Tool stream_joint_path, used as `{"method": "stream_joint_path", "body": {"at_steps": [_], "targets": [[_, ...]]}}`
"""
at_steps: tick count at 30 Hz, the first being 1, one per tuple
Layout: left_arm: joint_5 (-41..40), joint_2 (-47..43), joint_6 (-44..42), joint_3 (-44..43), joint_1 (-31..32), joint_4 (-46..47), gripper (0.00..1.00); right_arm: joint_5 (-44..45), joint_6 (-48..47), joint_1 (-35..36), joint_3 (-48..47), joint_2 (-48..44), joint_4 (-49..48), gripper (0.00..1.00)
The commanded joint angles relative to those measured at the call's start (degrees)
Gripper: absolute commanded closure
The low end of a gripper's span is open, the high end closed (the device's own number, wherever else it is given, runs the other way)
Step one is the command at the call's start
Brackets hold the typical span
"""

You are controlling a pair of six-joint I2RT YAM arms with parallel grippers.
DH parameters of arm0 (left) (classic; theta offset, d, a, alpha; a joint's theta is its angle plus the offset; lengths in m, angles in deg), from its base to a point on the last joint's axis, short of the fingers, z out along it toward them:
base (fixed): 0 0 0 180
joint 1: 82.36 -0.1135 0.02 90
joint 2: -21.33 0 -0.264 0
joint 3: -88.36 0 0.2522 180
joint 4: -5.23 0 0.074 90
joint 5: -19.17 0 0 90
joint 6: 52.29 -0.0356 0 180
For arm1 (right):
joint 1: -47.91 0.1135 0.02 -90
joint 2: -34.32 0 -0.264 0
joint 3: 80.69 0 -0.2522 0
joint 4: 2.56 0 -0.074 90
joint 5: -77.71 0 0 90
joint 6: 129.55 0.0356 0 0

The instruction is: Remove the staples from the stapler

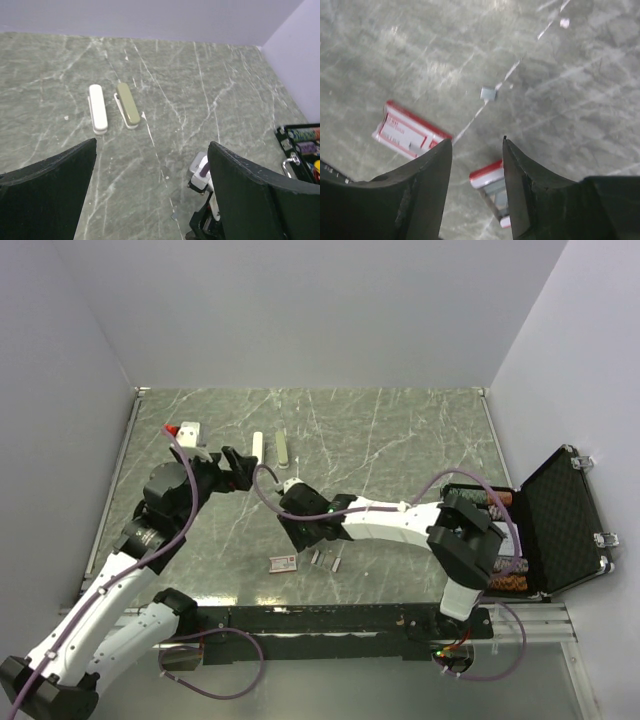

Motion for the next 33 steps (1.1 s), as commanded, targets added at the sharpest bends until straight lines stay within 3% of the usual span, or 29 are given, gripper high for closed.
{"method": "stream_joint_path", "body": {"at_steps": [1, 21, 33], "targets": [[-3.67, -1.93, 1.15, -0.18, -0.77, 0.61, 0.03, 2.56, -0.67, 0.15, -4.91, 2.55, -0.54, 0.47], [-7.71, -4.05, 2.65, 0.26, -2.09, -0.01, 0.03, 3.61, 0.47, -1.08, -7.03, 9.41, -2.73, 0.47], [-7.63, -3.87, 2.65, 0.26, -2.17, 0.08, 0.03, 4.23, 0.38, -1.52, -8.17, 11.52, -2.38, 0.56]]}}
